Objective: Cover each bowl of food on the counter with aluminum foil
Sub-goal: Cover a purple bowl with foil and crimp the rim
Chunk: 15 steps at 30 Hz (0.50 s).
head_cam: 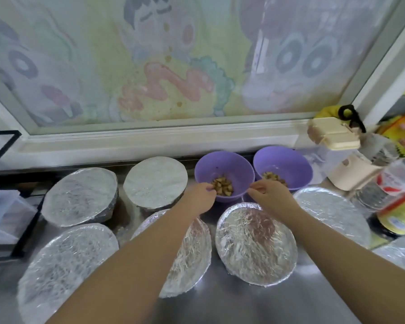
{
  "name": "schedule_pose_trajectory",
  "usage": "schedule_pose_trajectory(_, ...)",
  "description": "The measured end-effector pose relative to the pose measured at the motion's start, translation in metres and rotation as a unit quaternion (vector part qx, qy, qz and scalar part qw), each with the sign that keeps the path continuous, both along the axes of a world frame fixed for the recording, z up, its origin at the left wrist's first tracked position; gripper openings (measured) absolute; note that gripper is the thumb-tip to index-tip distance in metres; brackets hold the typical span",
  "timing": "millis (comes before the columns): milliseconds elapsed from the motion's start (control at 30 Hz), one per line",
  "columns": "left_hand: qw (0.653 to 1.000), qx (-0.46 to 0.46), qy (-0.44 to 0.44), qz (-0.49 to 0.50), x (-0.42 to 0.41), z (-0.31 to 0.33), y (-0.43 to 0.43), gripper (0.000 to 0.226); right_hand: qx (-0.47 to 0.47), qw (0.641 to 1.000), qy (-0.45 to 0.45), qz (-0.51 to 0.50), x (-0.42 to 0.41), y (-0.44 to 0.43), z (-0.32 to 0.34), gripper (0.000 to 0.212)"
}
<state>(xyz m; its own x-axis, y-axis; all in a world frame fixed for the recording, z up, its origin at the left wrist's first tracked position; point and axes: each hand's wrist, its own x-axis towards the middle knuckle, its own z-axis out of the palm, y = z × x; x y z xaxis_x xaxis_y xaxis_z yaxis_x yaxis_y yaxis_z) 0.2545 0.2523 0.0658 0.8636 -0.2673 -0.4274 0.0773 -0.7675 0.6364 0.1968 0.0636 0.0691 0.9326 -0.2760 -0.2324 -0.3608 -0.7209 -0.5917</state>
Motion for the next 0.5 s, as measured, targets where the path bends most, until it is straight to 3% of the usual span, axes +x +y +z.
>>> schedule_pose_trajectory(167,0.994,0.107,0.007,-0.021,0.016,-0.013,-0.016,0.043,0.038,0.999,-0.035,-0.016,-0.019,-0.012,0.001,0.028)
schedule_pose_trajectory(233,0.988,0.15,-0.029,-0.035,0.018,-0.015,-0.02,0.04,0.045,0.998,-0.047,-0.019,-0.022,-0.016,0.002,0.029)
schedule_pose_trajectory(500,0.986,0.115,-0.093,0.076,0.013,-0.021,-0.015,0.034,0.064,0.995,-0.077,-0.016,-0.041,-0.032,0.009,0.023)
